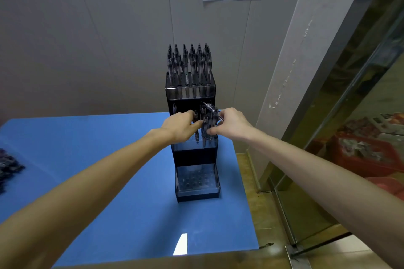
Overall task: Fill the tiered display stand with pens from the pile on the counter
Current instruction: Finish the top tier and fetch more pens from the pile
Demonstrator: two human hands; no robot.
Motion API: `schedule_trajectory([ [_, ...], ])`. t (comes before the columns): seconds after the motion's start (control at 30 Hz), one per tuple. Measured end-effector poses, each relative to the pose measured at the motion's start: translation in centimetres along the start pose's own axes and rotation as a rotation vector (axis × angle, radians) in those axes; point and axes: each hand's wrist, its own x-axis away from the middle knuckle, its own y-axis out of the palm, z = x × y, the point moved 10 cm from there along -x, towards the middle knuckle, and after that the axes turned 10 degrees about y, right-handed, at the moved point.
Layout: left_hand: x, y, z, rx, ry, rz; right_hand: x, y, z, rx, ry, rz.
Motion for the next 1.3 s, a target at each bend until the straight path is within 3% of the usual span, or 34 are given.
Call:
schedule_trajectory([
  [0.2, 1.4, -3.0, -0.1, 0.129, 0.040, 0.153, 1.0, -3.5, -1.2, -0.156, -0.145, 0.169],
  [0.47, 3.1, -6.0, 1.2, 0.418, 0.133, 0.355, 1.1, -3.6, -2.5, -0.088, -0.186, 0.176],
  [0.63, 3.2, -6.7, 1.1, 0.382, 0.180, 0.417, 1.9, -5.6, -3.5, -0.368, -0.289, 0.238],
  [0.87, 3.2, -8.0, 1.7, 0.315, 0.264, 0.504, 1.9, -5.8, -4.8, -0.458, -0.338, 0.214],
  [1.0, 3.8, -9.3, 2.2, 0.289, 0.305, 0.616, 2.1, -7.0, -5.1, -0.483, -0.352, 0.298],
  [1.3, 3.9, -7.9, 2.1, 0.290, 0.291, 0.569, 2.4, -6.4, -6.0, -0.221, -0.348, 0.392],
])
